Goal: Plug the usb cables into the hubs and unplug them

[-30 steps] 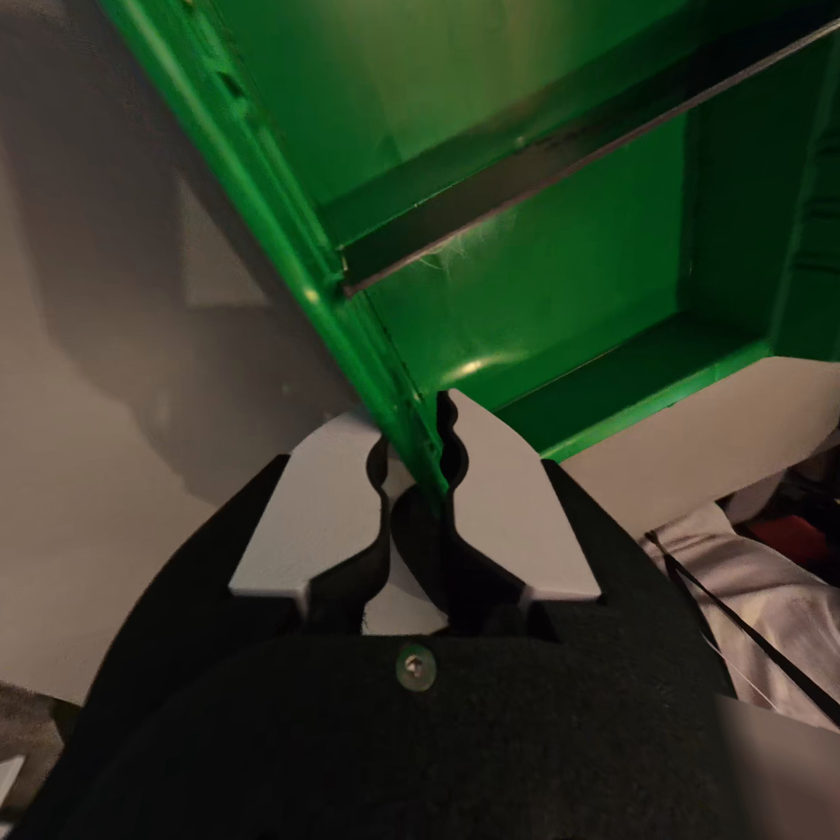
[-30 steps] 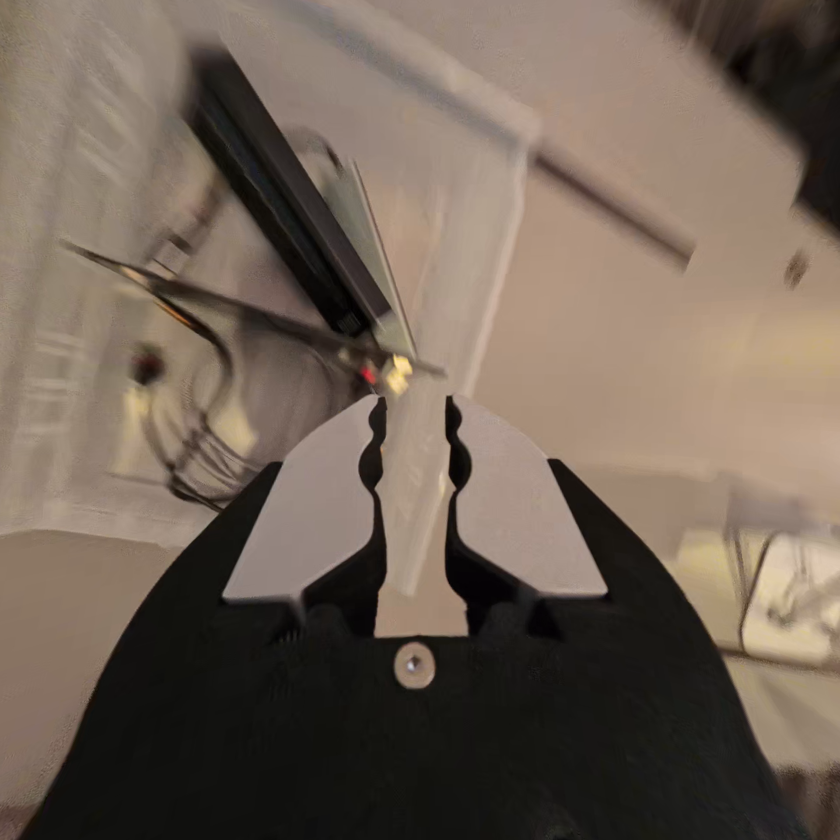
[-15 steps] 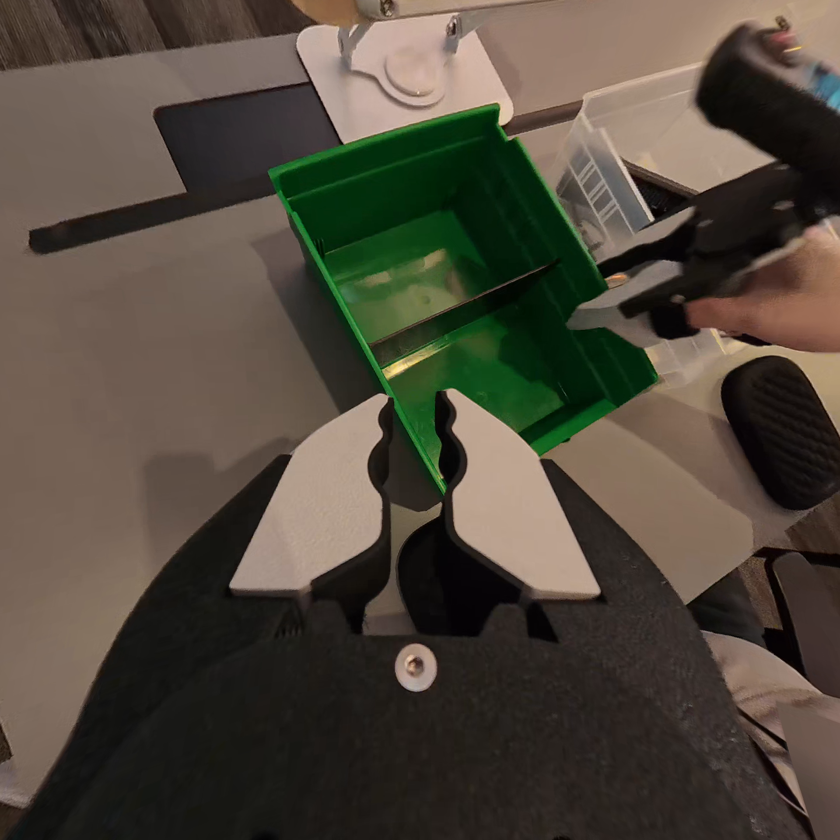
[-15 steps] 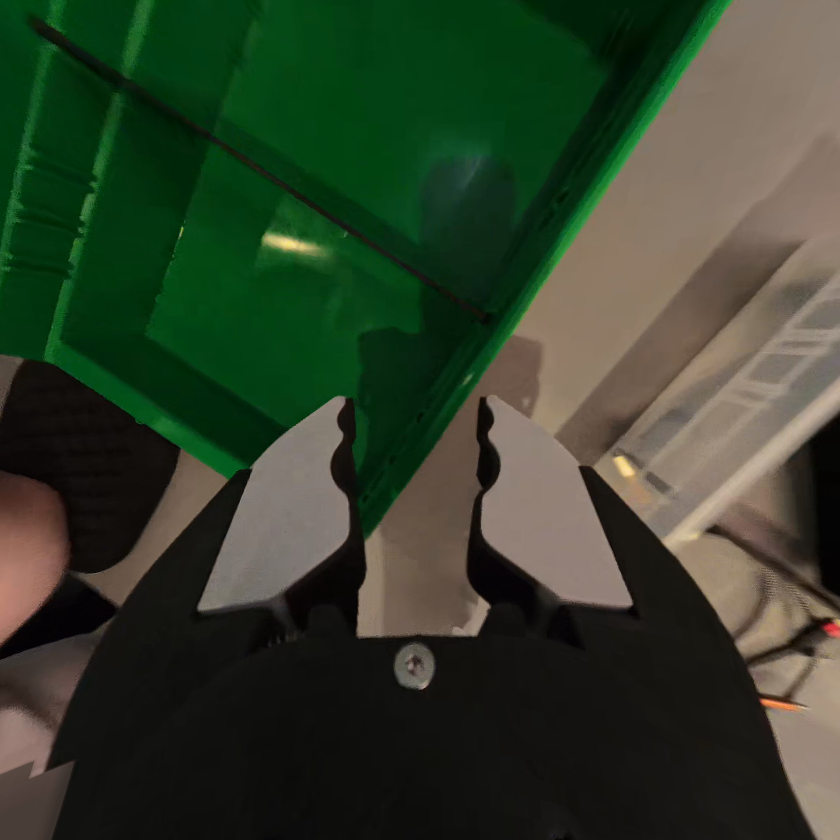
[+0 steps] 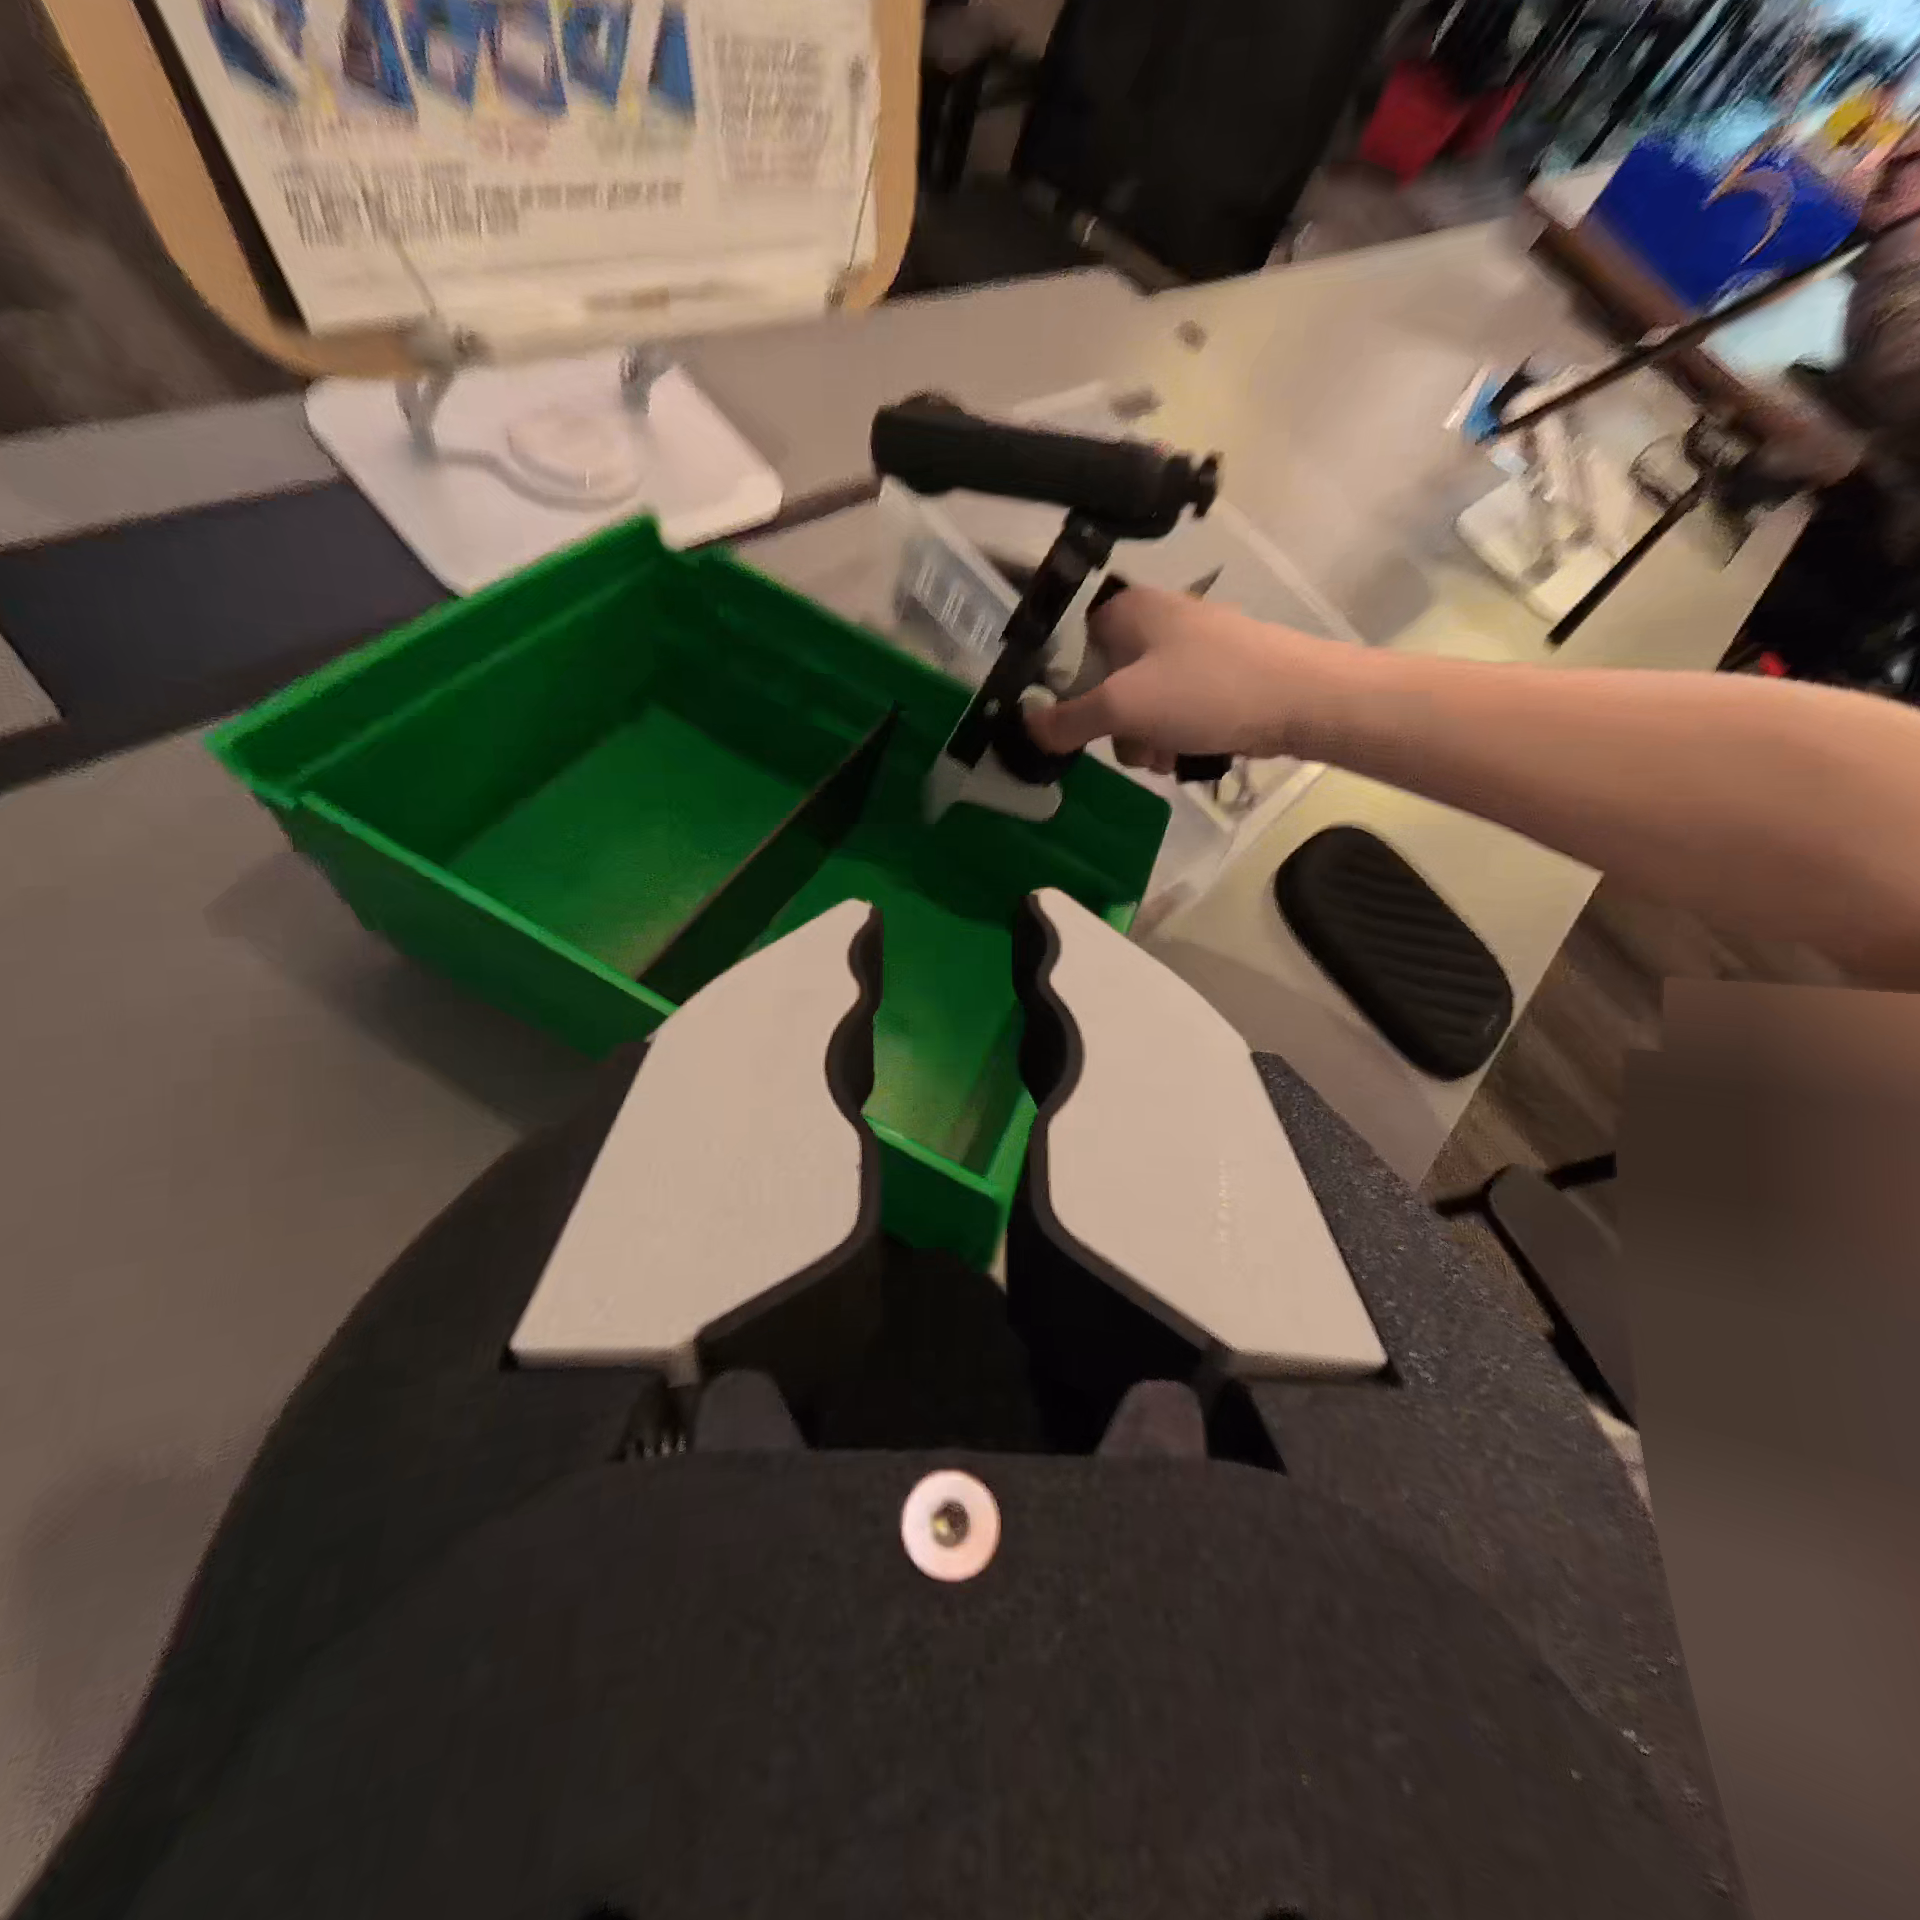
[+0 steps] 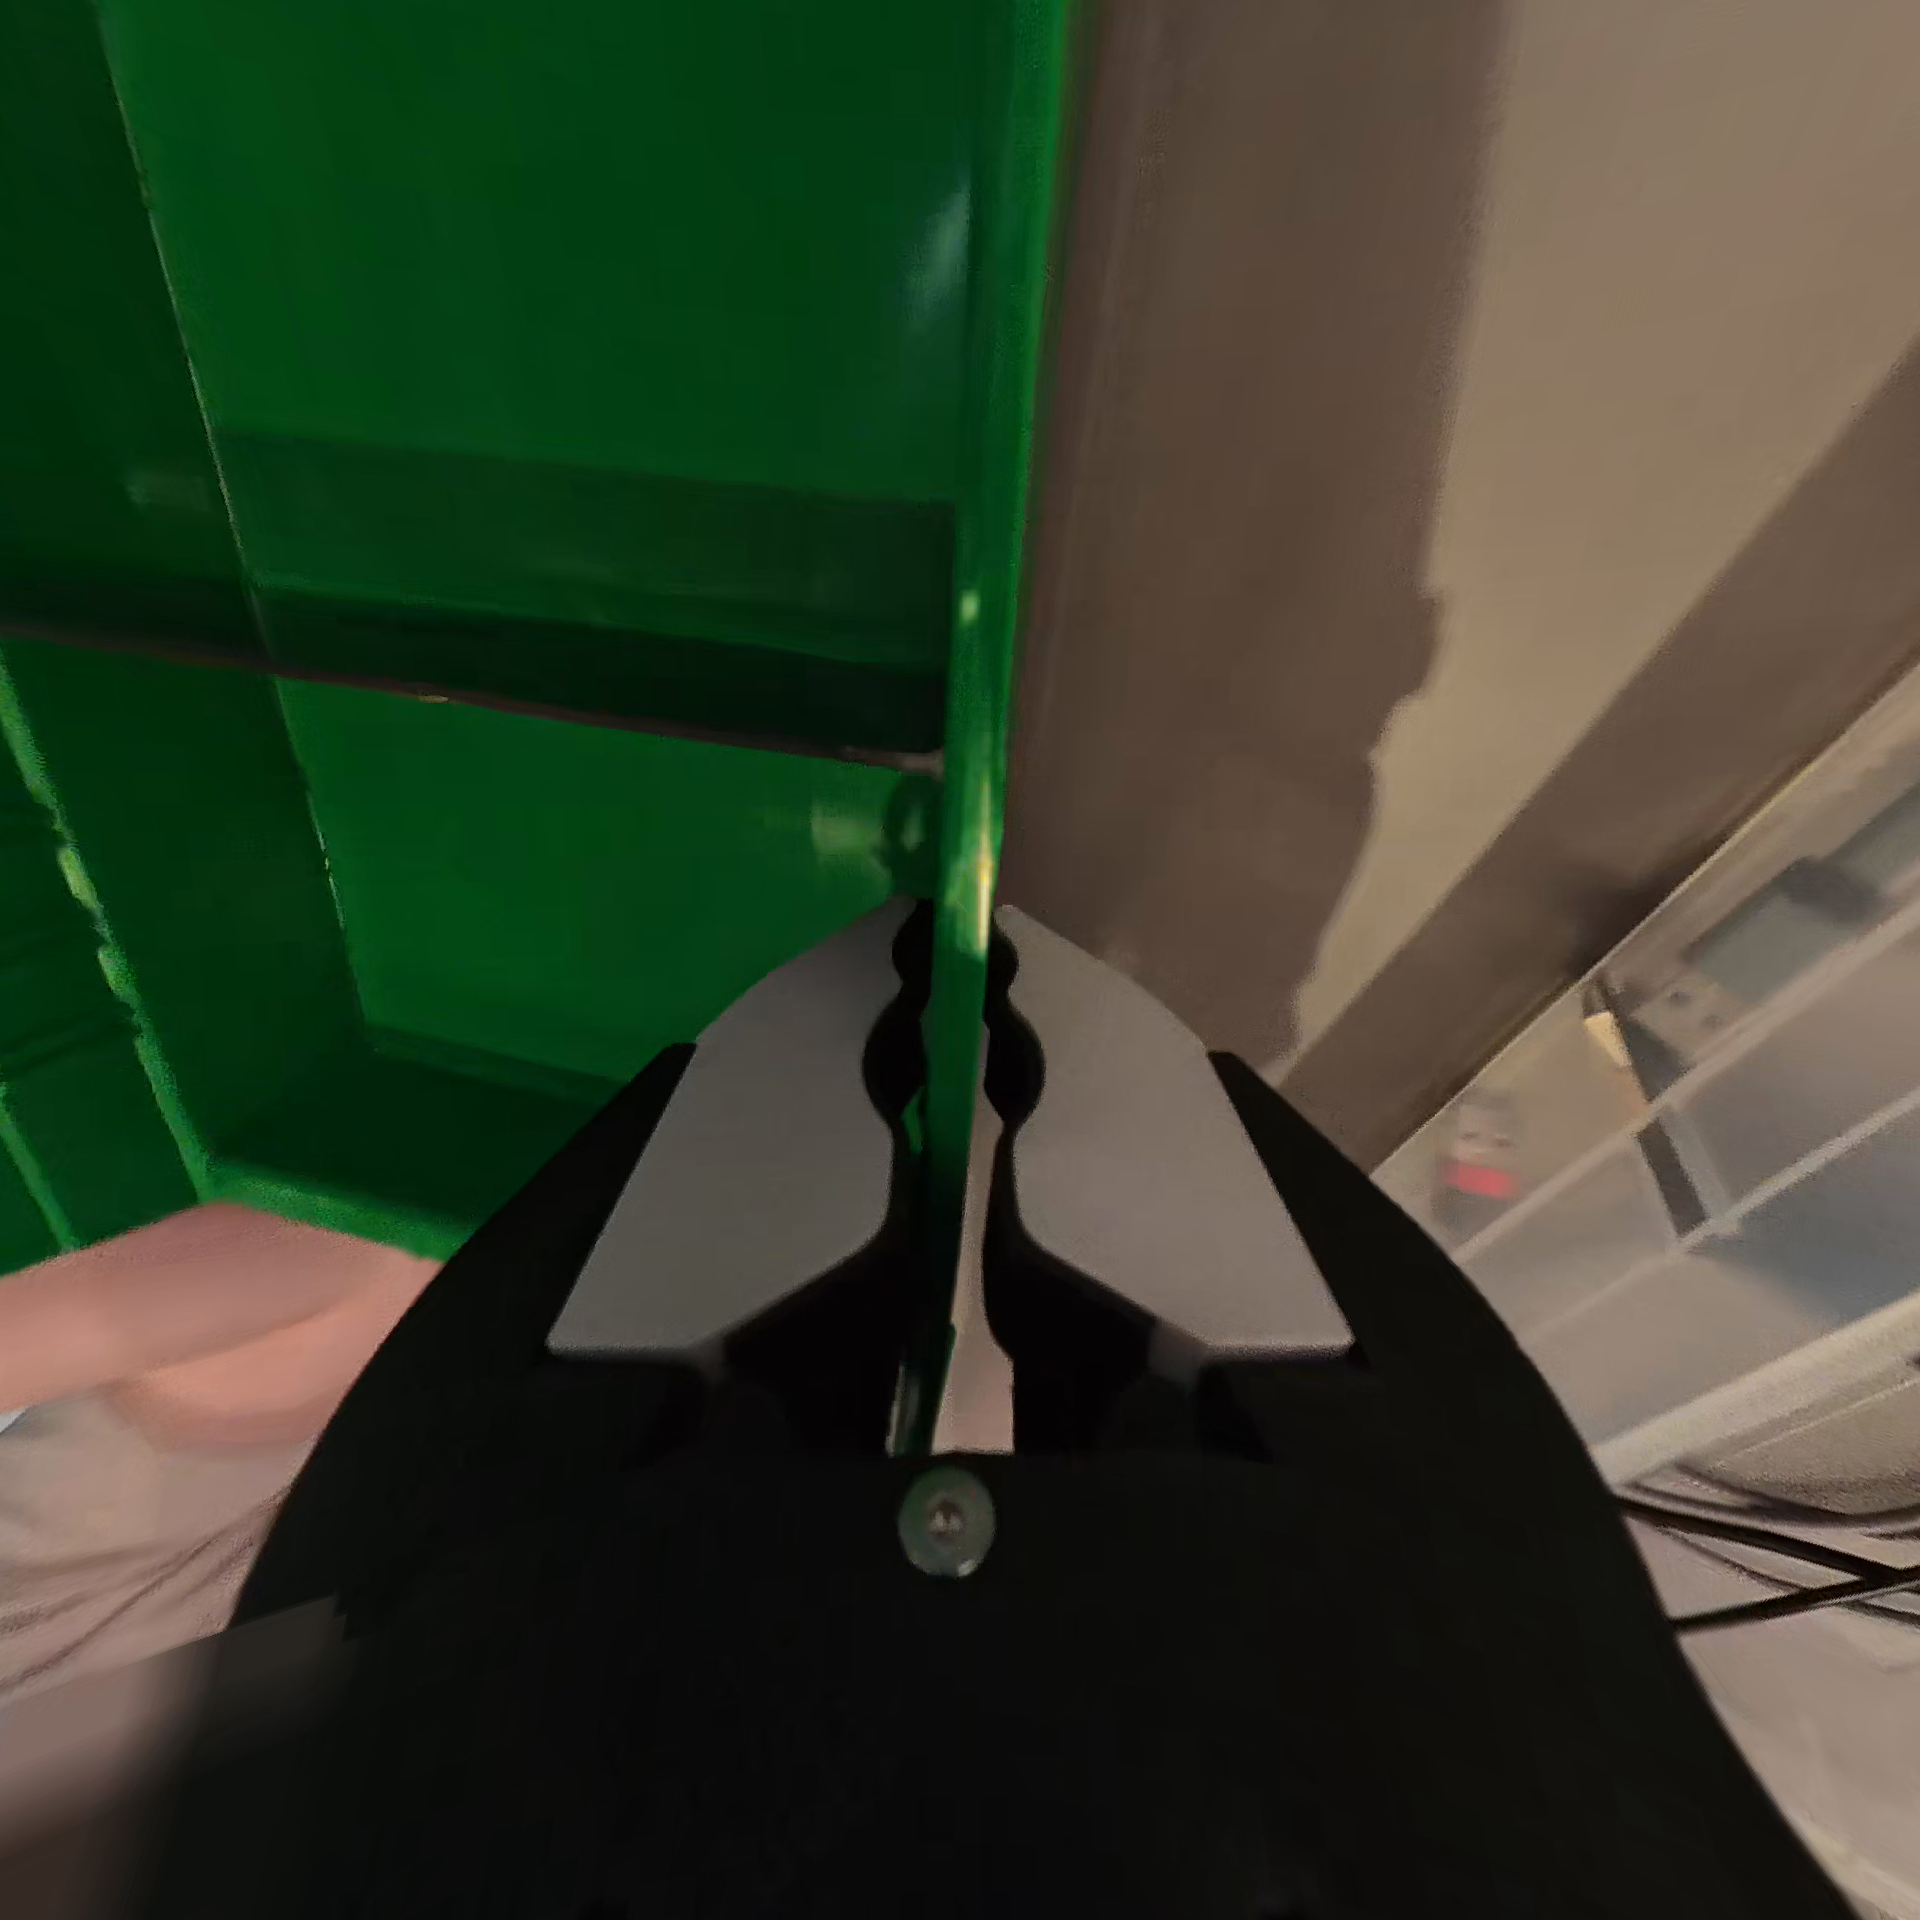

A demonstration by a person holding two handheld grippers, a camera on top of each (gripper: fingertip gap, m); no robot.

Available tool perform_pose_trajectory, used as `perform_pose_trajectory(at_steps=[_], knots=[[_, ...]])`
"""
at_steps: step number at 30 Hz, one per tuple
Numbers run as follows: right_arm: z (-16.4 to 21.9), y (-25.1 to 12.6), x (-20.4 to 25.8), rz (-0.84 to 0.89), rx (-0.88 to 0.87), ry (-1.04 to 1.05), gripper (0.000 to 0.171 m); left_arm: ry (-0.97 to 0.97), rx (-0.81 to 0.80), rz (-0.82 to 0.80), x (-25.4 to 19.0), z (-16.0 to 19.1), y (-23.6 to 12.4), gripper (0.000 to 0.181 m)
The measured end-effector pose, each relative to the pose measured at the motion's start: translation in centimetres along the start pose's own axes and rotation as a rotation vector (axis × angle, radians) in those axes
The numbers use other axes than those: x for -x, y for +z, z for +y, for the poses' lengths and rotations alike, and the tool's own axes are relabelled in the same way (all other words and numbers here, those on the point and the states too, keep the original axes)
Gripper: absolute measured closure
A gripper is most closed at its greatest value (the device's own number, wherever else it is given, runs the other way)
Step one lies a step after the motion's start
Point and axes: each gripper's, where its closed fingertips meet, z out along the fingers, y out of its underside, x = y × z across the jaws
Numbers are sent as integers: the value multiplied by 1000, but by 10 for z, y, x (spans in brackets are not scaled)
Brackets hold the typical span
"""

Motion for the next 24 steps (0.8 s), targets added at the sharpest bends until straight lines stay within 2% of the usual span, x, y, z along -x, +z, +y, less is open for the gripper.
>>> perform_pose_trajectory(at_steps=[2,5,7,9,11,15,18,21,24], knots=[[6,-15,11,-75,23,4,163,36,-117,-25,-9,-14,-18,154],[18,-53,15,-105,28,-34,163,86,-303,-32,-28,-32,-46,139],[28,-88,4,-94,5,-50,163,107,-408,7,-46,-37,-59,108],[42,-128,-19,-86,-29,-38,162,143,-427,51,-62,-36,-61,97],[62,-170,-53,-69,-75,3,163,200,-370,109,-78,-31,-48,97],[116,-247,-153,37,-213,140,164,244,-123,234,-102,-23,22,105],[169,-285,-238,151,-304,268,163,215,84,194,-99,-17,102,105],[227,-299,-316,272,-351,414,163,118,164,189,-97,-18,190,98],[278,-287,-376,365,-329,551,163,42,212,178,-89,-3,261,96]])
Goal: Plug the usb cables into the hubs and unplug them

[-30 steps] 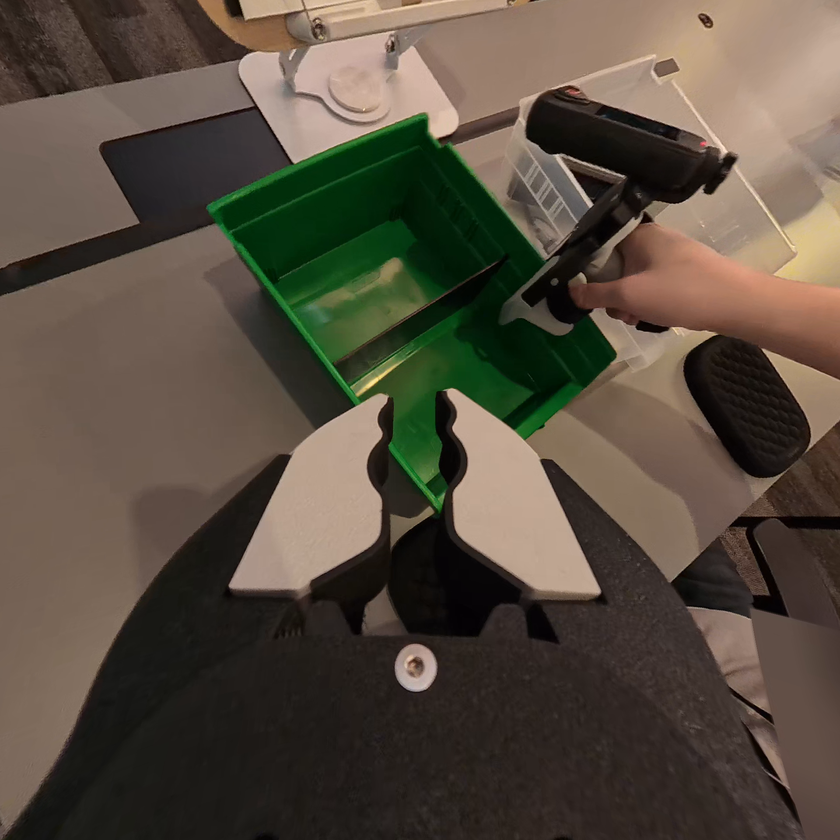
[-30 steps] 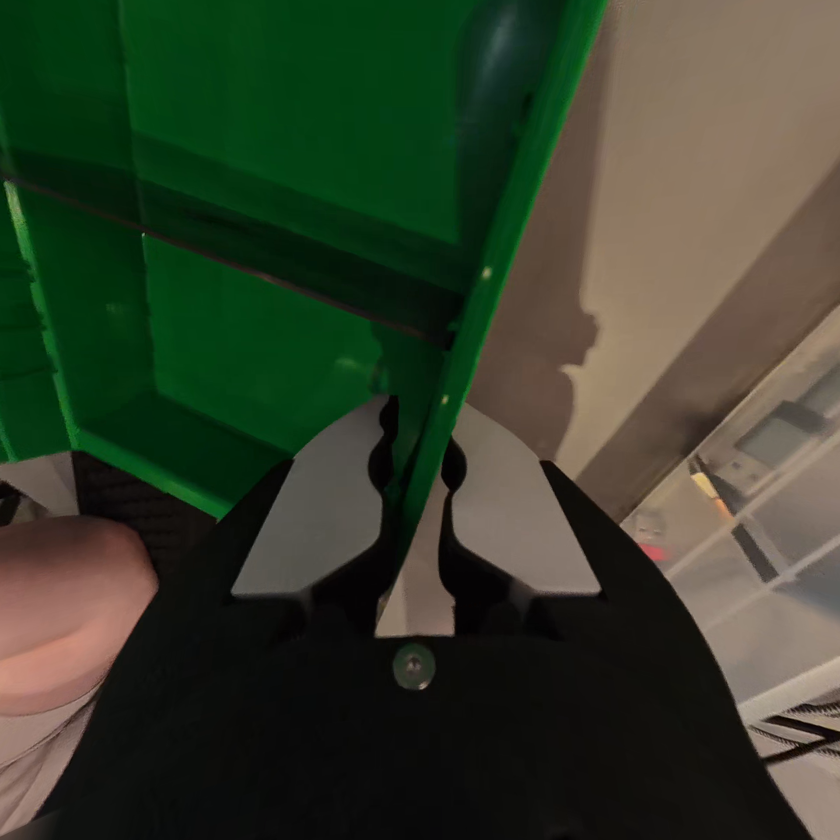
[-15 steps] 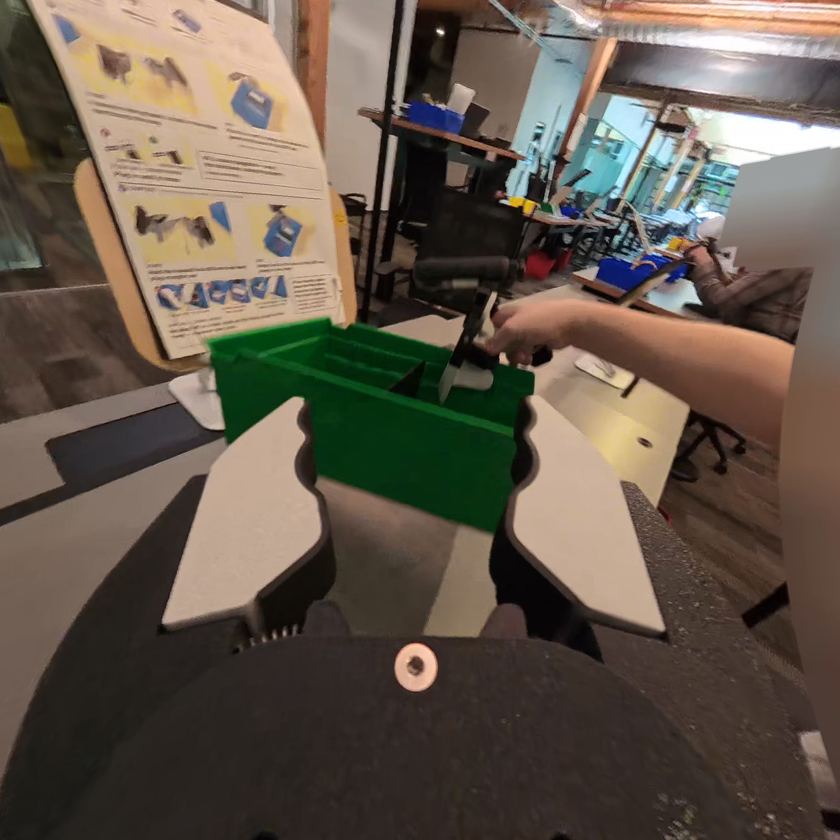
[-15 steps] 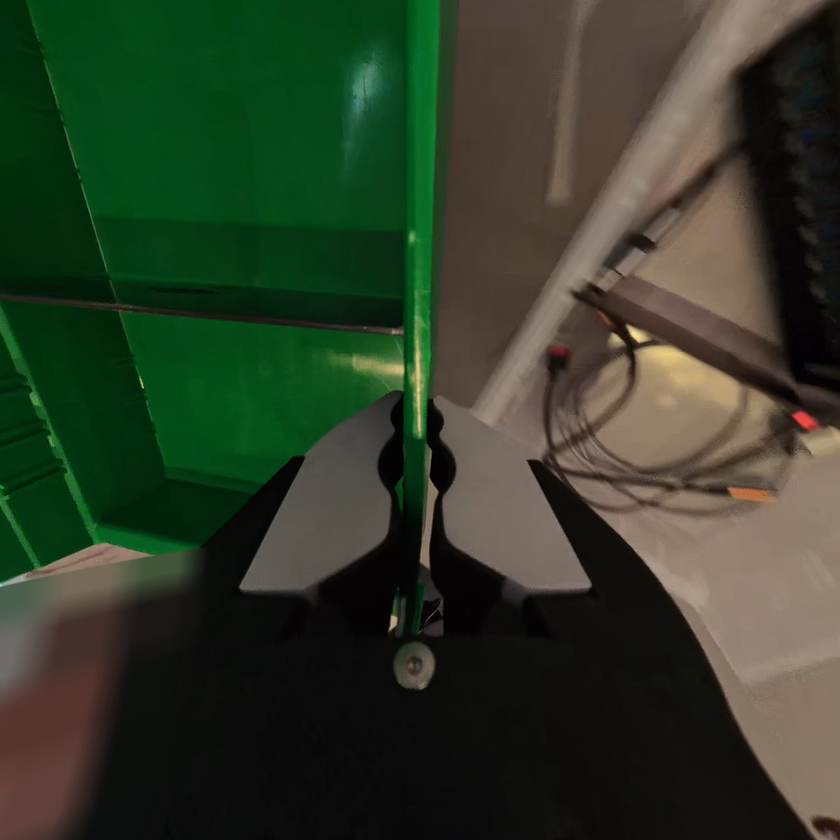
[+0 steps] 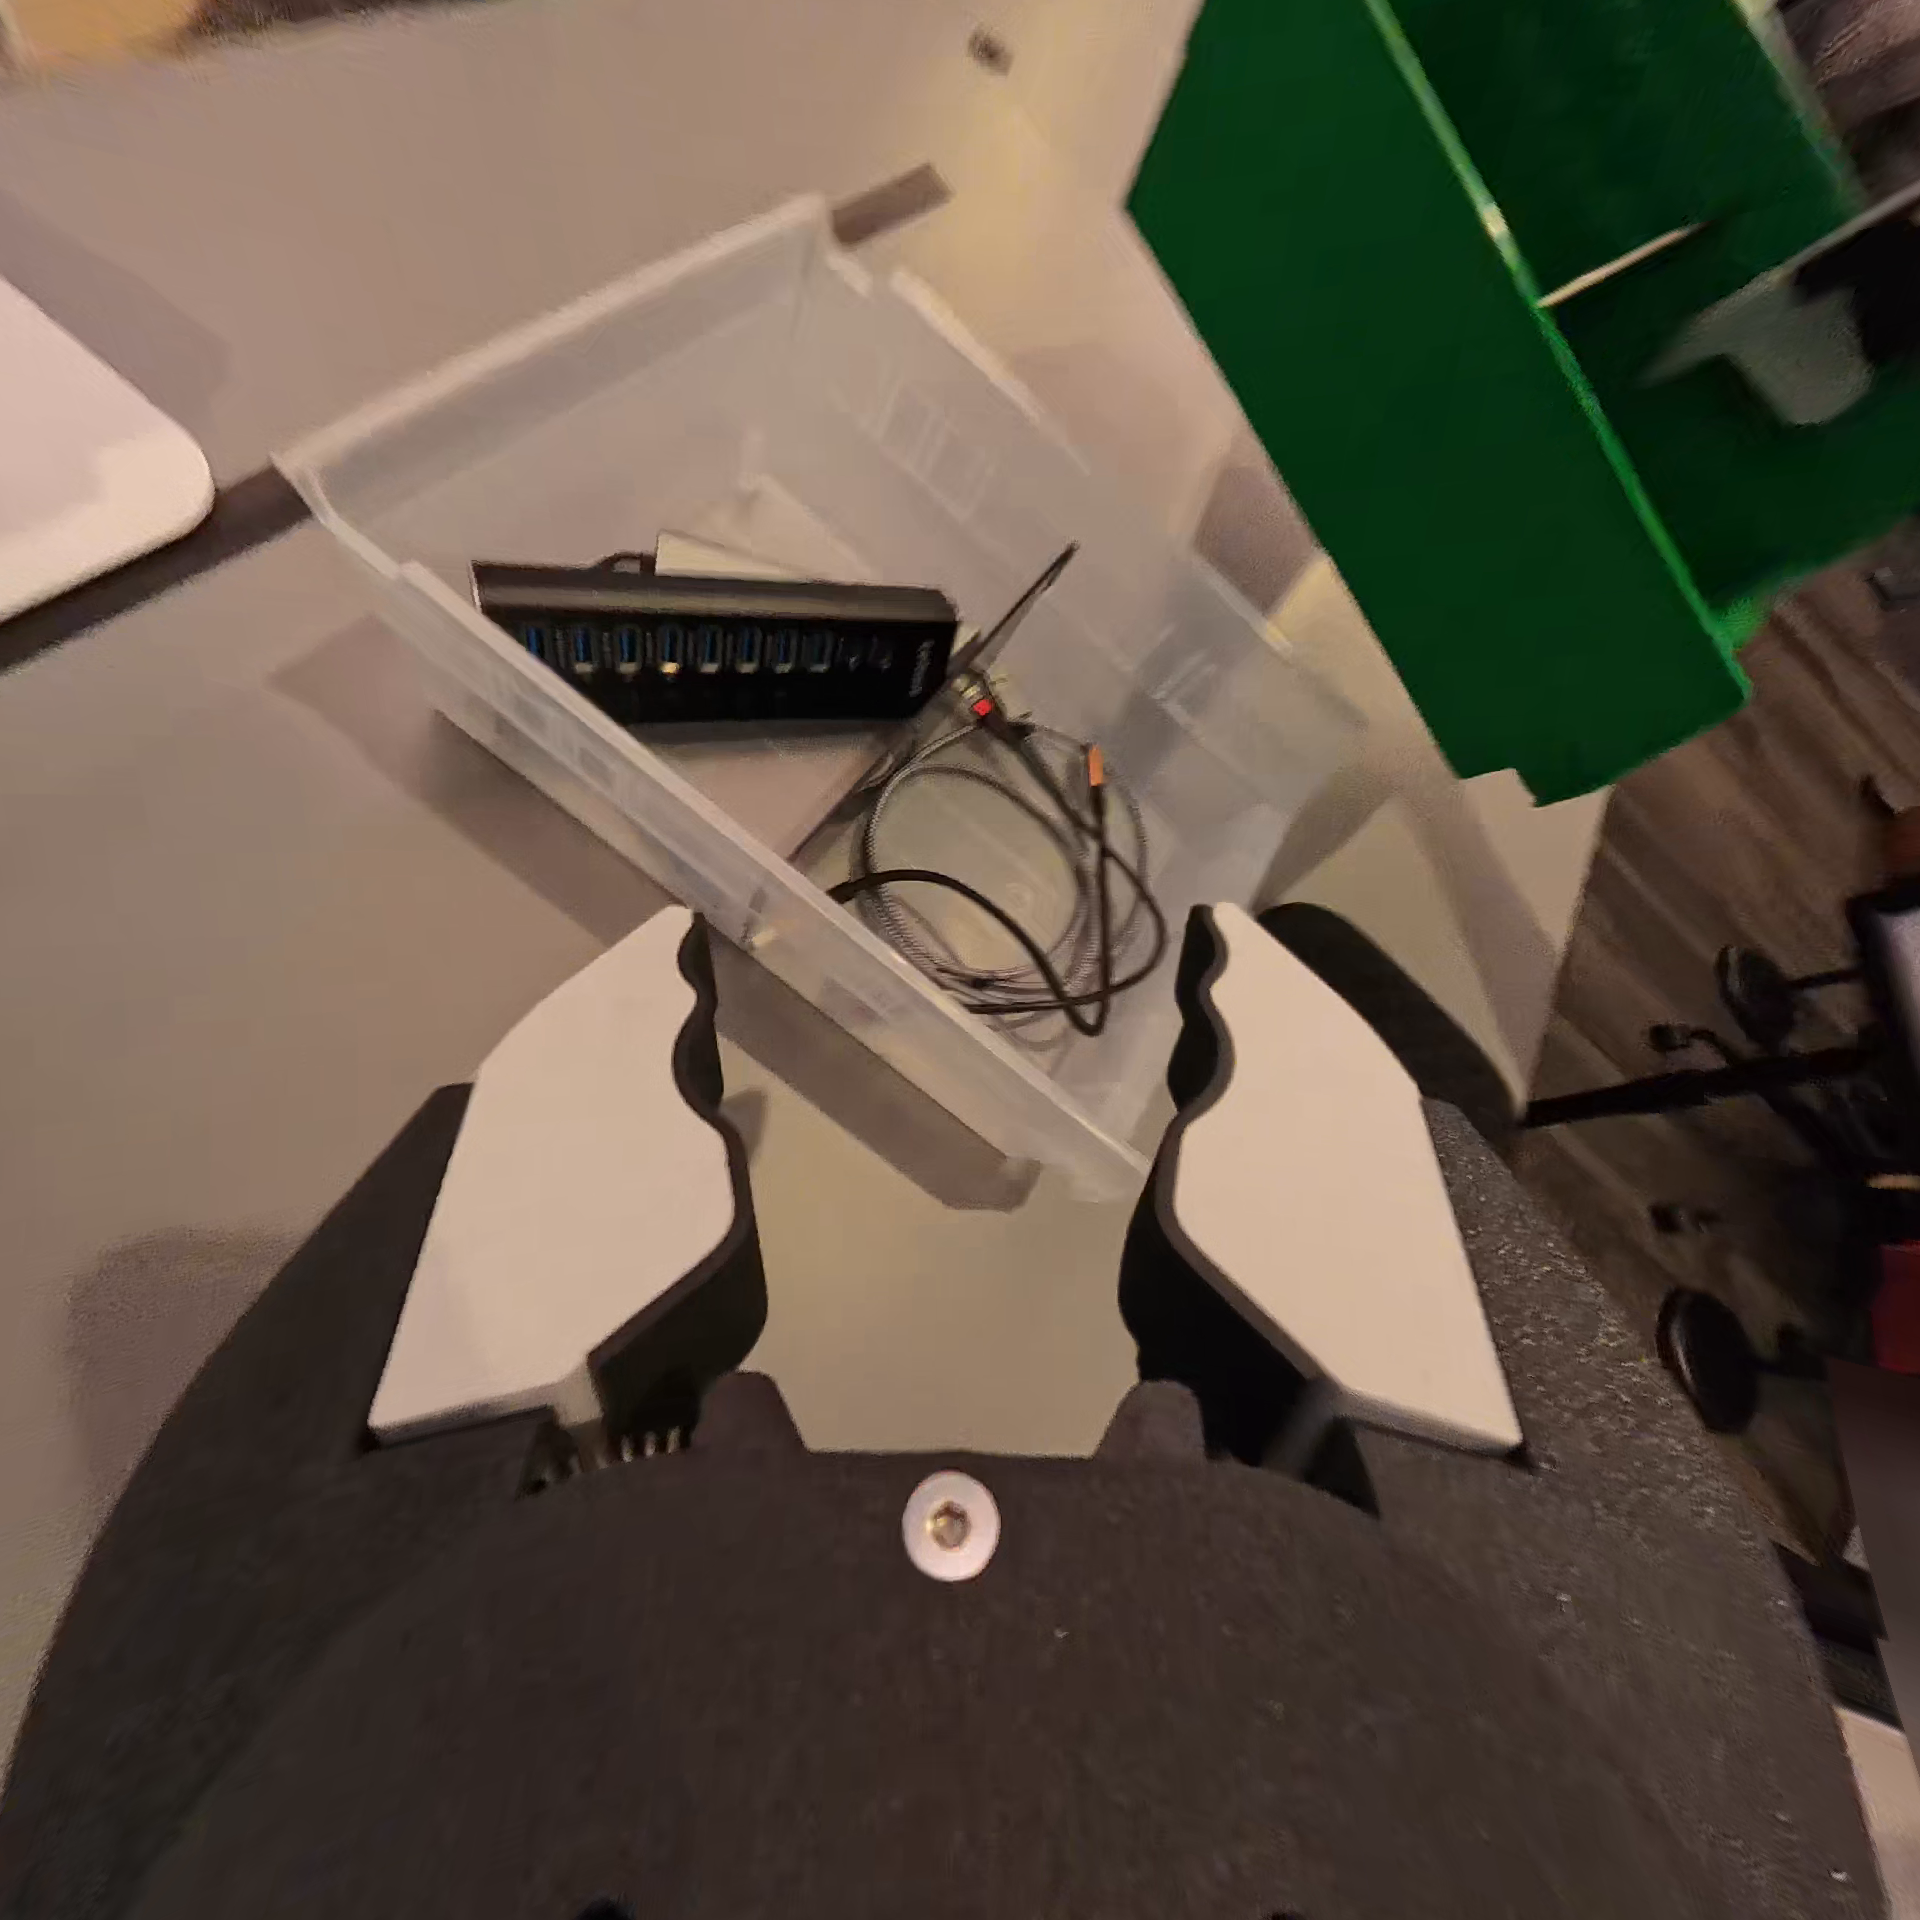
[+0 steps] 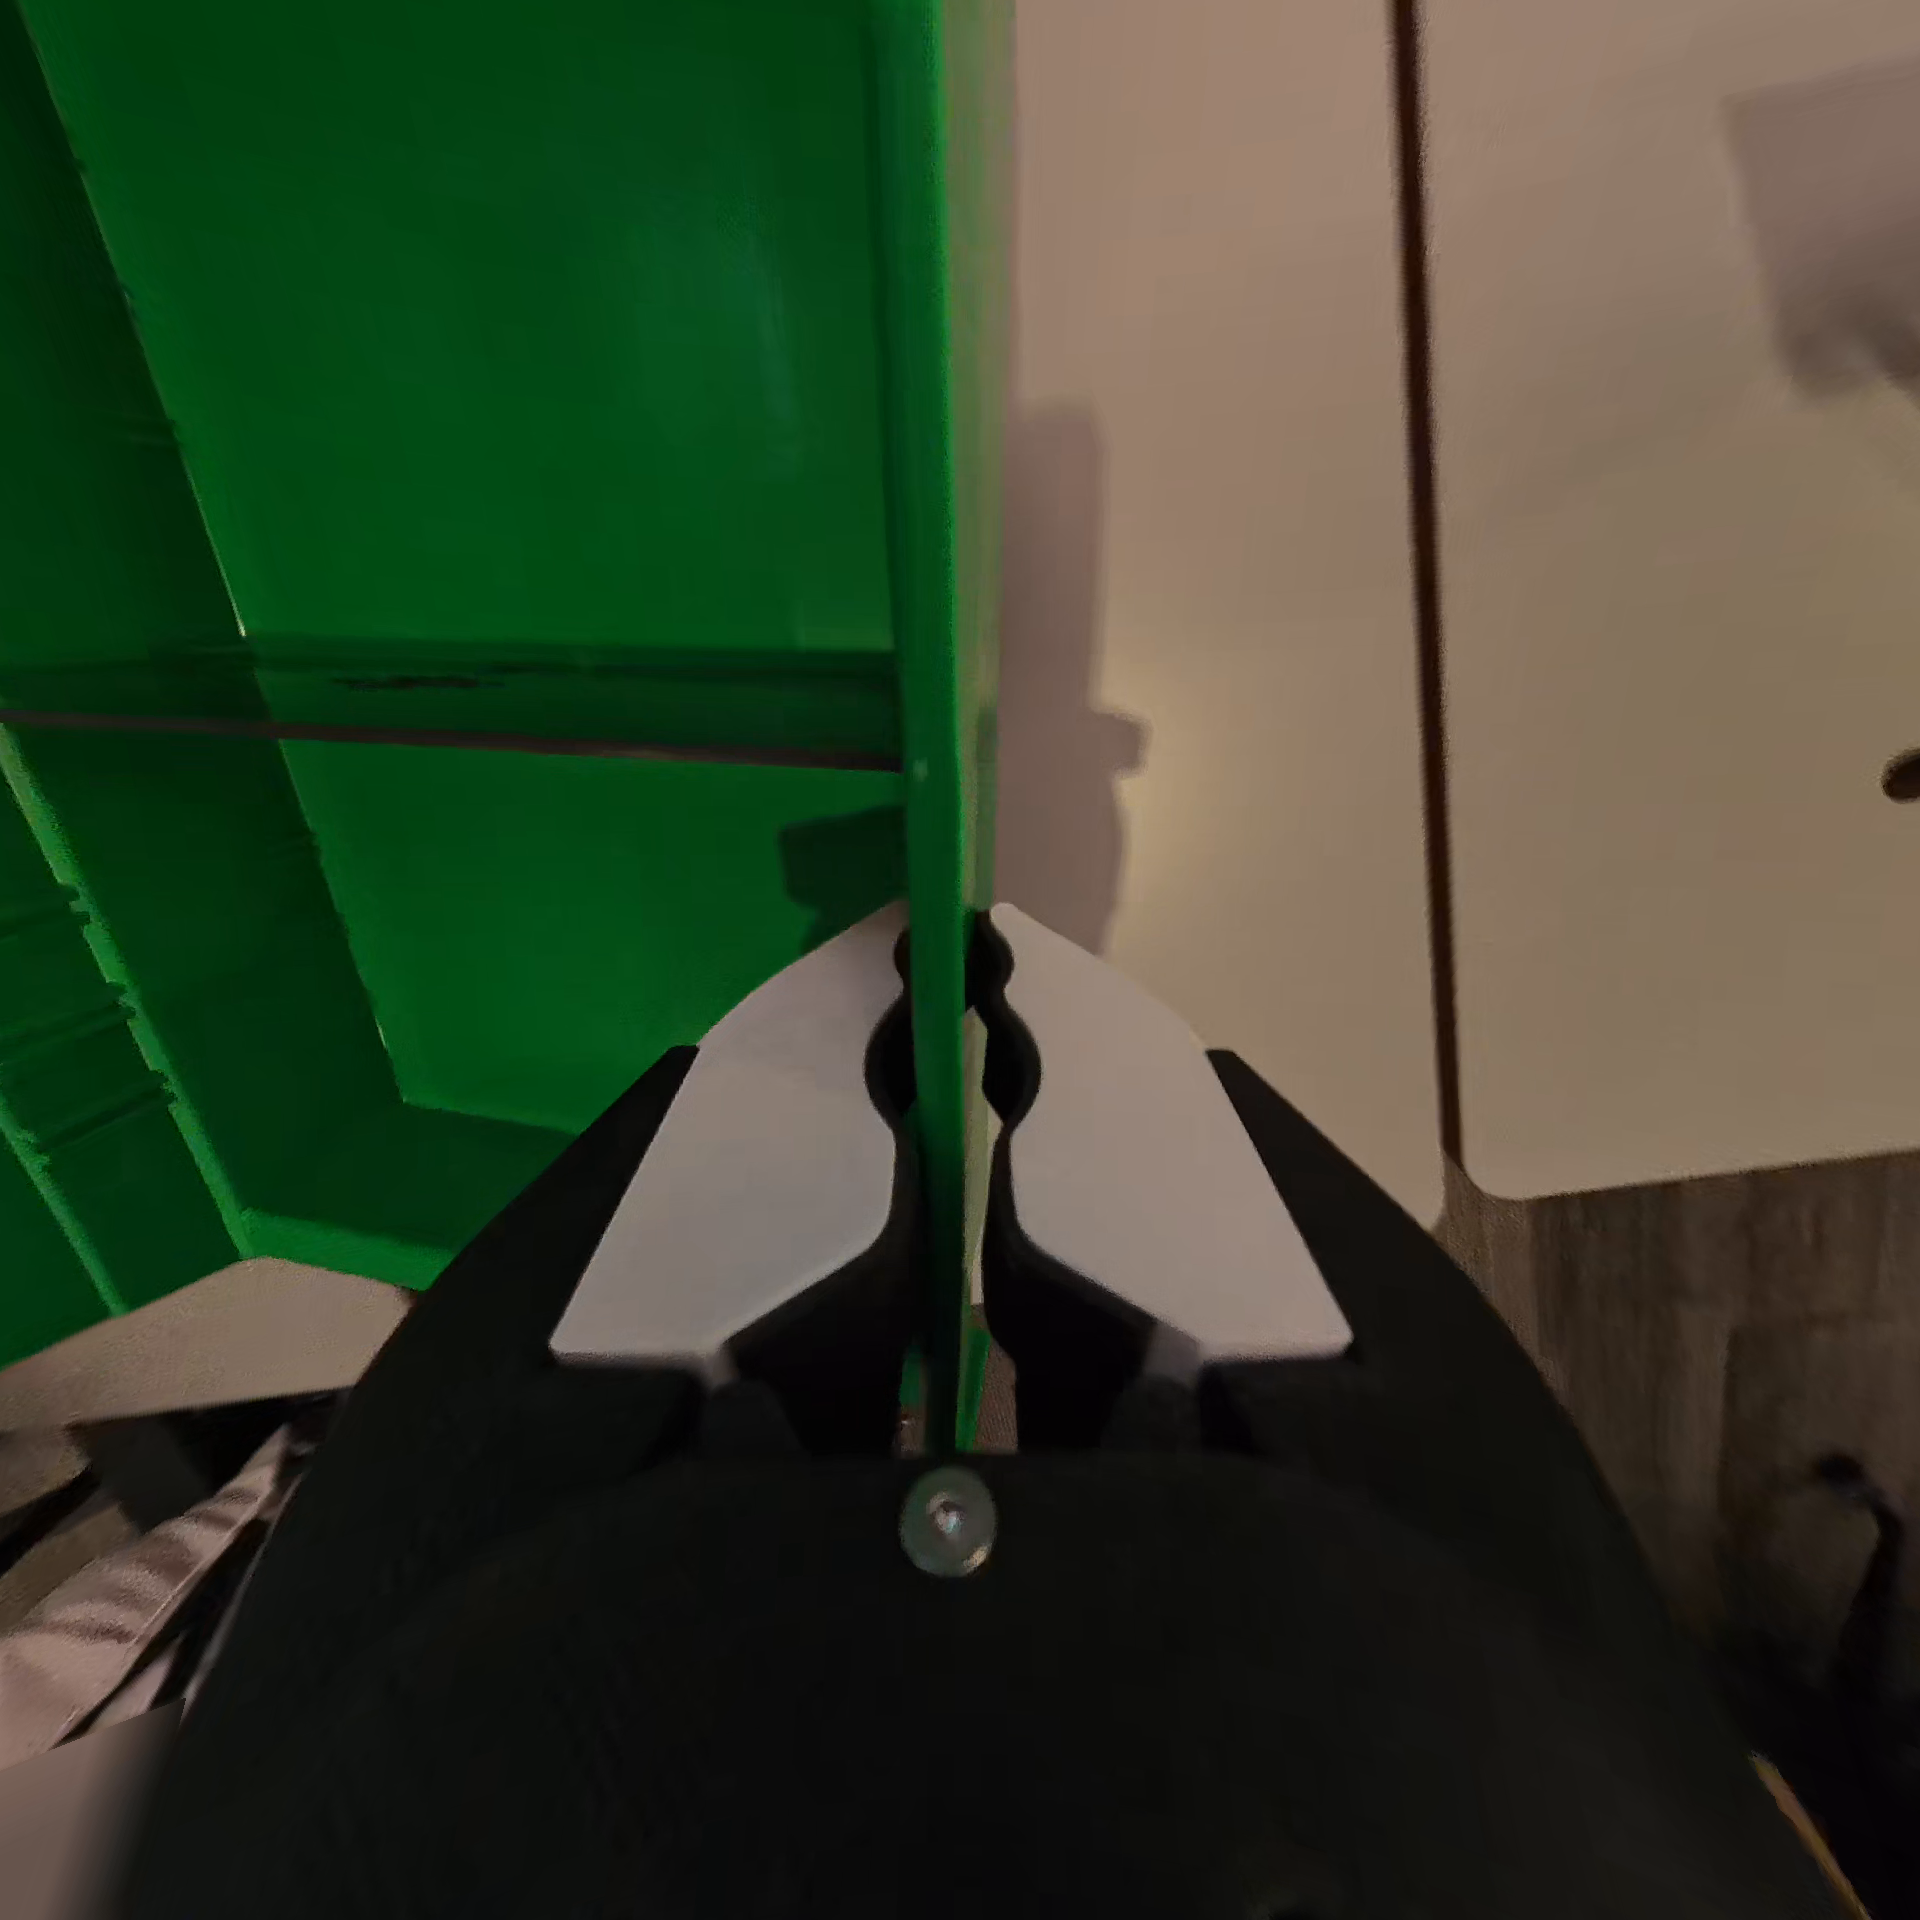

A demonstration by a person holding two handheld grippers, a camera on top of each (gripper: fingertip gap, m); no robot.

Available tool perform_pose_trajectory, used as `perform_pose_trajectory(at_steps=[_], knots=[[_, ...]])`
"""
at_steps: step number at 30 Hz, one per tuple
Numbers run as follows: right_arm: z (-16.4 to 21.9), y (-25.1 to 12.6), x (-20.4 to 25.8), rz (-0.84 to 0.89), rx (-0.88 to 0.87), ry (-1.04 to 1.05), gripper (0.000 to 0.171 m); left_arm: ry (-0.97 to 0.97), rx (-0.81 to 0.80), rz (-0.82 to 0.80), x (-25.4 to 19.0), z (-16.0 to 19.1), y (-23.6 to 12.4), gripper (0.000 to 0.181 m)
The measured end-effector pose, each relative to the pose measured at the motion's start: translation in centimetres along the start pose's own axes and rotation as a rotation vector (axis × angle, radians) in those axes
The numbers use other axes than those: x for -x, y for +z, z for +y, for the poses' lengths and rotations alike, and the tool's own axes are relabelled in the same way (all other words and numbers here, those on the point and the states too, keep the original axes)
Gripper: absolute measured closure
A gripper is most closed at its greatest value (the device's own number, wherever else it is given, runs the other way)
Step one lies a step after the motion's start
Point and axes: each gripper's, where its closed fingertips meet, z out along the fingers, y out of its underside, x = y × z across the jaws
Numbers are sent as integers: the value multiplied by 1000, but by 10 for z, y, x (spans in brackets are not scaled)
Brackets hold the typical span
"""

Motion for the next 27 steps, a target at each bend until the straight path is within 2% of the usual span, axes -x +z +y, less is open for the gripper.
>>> perform_pose_trajectory(at_steps=[4,8,11,13,15,21,27], knots=[[27,50,-41,49,84,54,162,-12,214,-110,30,38,51,92],[32,89,-31,-38,139,22,162,-14,308,-136,39,60,65,99],[29,103,-8,-111,155,-39,162,-59,327,-63,34,64,71,103],[26,108,8,-136,159,-76,163,-72,330,-42,33,66,70,103],[24,110,16,-134,160,-113,162,-74,338,-15,31,66,66,122],[22,117,37,-141,165,-144,162,-123,384,74,30,70,52,156],[17,131,81,-172,154,-144,162,-174,450,-4,74,85,5,165]])
